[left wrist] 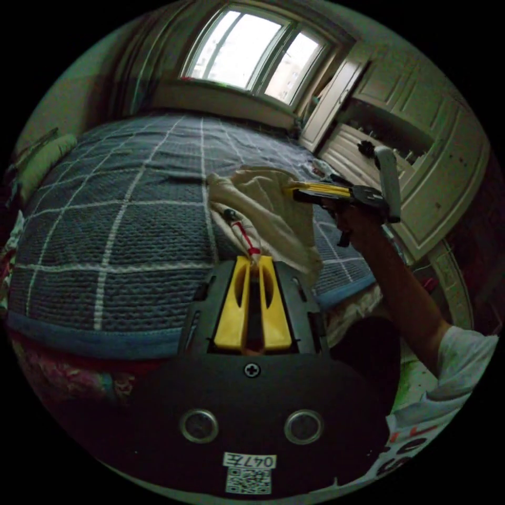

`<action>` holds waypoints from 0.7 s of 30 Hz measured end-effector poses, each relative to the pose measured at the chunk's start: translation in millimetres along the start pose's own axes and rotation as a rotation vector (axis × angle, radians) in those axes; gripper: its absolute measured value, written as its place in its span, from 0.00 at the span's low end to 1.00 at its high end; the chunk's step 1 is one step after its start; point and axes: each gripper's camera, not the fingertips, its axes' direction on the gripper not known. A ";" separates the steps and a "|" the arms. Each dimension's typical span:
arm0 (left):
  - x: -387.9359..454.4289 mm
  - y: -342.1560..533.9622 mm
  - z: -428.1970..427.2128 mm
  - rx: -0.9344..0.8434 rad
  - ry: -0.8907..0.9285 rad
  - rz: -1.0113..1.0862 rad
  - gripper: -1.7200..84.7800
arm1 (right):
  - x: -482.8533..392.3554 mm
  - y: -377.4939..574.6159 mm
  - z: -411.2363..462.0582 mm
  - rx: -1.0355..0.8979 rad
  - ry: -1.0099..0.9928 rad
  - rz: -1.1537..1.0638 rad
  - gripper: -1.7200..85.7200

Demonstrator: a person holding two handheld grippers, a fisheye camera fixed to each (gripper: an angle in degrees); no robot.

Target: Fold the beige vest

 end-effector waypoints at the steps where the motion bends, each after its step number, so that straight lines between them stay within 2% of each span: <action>1: -7.7 -1.6 -33.6 0.036 -0.016 0.003 0.03 | -20.5 -13.8 -10.3 0.042 0.000 -0.028 0.03; 6: -49.4 -3.8 -196.3 0.185 -0.095 0.045 0.02 | -116.3 -89.7 -49.1 0.188 0.020 -0.171 0.03; 12: -128.9 -7.7 -412.3 0.267 -0.248 0.121 0.02 | -253.9 -221.2 -74.1 0.393 -0.121 -0.315 0.03; 15: -181.6 -21.7 -514.7 0.281 -0.339 0.071 0.02 | -320.7 -293.3 -67.8 0.456 -0.191 -0.339 0.03; 17: -220.8 -38.0 -584.2 0.300 -0.475 0.026 0.02 | -357.4 -335.7 -59.3 0.486 -0.217 -0.328 0.03; 21: -274.3 -71.7 -660.8 0.300 -0.647 0.012 0.02 | -432.1 -427.9 -32.8 0.521 -0.259 -0.271 0.03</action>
